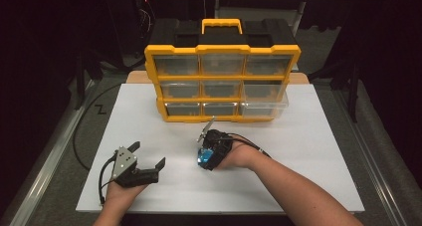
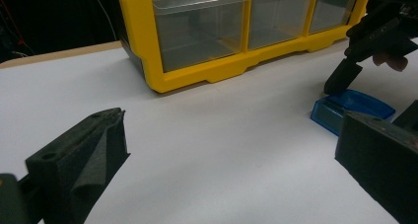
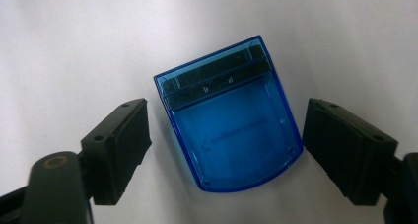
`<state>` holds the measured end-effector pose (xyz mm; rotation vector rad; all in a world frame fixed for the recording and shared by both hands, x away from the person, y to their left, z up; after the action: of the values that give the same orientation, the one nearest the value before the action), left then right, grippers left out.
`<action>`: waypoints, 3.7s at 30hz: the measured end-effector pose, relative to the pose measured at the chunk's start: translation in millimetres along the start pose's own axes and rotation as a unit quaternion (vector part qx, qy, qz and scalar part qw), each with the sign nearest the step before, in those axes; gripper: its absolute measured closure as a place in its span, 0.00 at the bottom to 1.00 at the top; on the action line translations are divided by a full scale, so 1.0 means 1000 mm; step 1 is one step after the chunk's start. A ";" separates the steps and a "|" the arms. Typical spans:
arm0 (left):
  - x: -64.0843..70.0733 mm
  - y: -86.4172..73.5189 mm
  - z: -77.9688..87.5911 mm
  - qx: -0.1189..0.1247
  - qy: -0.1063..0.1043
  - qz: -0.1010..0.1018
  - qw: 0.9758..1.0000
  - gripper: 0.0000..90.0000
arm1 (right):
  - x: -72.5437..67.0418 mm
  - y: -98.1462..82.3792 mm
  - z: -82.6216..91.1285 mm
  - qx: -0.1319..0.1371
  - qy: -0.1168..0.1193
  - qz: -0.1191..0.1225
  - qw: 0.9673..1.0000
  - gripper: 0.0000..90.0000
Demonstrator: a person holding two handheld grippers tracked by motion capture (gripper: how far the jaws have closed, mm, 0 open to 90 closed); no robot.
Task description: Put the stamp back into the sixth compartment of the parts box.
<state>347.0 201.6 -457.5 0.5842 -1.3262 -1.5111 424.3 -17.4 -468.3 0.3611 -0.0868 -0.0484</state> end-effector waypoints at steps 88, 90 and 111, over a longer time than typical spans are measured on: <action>0.001 0.000 0.001 0.000 -0.005 0.000 1.000 0.00 | -0.012 -0.040 0.049 -0.016 0.000 0.012 1.000 0.49; 0.001 0.000 0.001 0.000 -0.005 -0.001 1.000 0.00 | -0.012 -0.042 0.049 -0.015 0.001 0.013 1.000 0.49; 0.001 -0.001 0.000 -0.001 -0.004 -0.001 1.000 0.00 | -0.012 -0.067 0.065 -0.019 0.007 -0.001 1.000 0.49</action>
<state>346.1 200.8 -457.9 0.5784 -1.3302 -1.5179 404.6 -102.4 -432.6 0.3243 -0.0712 -0.0494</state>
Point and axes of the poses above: each handheld gripper's, and its own axes: z roughly backward along the jaws, y roughly out of its top, x roughly to its right, the point moved 6 cm from there along -z, roughly forward along the jaws, and after that the axes turned 15 degrees about z, right-handed, at the moved point
